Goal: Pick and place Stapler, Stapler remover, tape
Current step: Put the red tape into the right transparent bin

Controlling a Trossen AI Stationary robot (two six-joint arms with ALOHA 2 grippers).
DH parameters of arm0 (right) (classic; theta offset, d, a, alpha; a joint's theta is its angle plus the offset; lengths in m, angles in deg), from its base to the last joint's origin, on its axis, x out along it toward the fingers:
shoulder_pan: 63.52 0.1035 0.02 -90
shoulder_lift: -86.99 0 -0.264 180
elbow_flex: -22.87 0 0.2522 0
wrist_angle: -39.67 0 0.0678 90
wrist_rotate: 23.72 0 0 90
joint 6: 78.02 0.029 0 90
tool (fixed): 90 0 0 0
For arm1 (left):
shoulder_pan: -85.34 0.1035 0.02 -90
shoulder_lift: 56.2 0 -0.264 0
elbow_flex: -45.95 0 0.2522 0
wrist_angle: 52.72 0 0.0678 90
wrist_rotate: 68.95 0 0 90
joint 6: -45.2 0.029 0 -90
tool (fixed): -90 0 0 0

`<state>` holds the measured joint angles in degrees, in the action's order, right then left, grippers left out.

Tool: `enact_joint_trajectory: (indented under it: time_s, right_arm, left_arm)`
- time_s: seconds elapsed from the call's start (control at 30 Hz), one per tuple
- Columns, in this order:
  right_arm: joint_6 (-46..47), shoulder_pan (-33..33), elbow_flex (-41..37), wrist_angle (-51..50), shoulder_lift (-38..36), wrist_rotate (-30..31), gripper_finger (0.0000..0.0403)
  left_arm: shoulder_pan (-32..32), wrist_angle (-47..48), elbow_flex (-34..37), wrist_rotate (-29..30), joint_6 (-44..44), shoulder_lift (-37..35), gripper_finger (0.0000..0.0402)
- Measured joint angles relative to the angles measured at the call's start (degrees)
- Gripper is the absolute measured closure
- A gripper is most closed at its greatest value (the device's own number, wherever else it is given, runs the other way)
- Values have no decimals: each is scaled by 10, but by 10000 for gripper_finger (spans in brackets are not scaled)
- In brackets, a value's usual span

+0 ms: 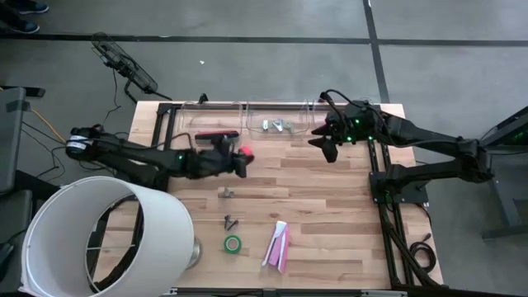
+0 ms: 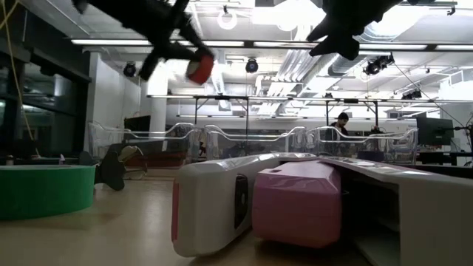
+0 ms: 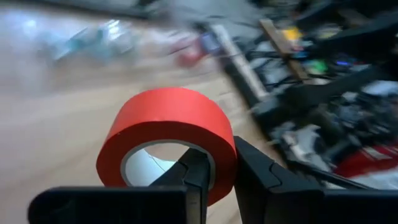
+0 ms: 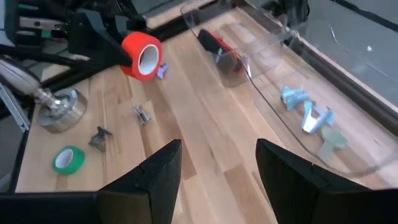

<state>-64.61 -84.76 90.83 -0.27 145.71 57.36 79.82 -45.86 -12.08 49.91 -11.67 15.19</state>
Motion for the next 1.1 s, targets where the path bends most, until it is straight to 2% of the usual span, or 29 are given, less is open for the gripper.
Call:
enact_joint_trajectory:
  time_s: [0.3,0.47,0.6,1.1]
  right_arm:
    - [7,0,0,110,44,-56,206]
    - [-4,0,0,211,77,-93,206]
    - [-7,0,0,282,102,-136,206]
    - [2,36,0,422,176,-129,206]
  left_arm:
    - [77,-184,0,-175,158,0,356]
    - [100,-238,0,-288,185,0,355]
    - [104,-270,0,-346,199,0,355]
    - [104,-277,0,-360,235,0,355]
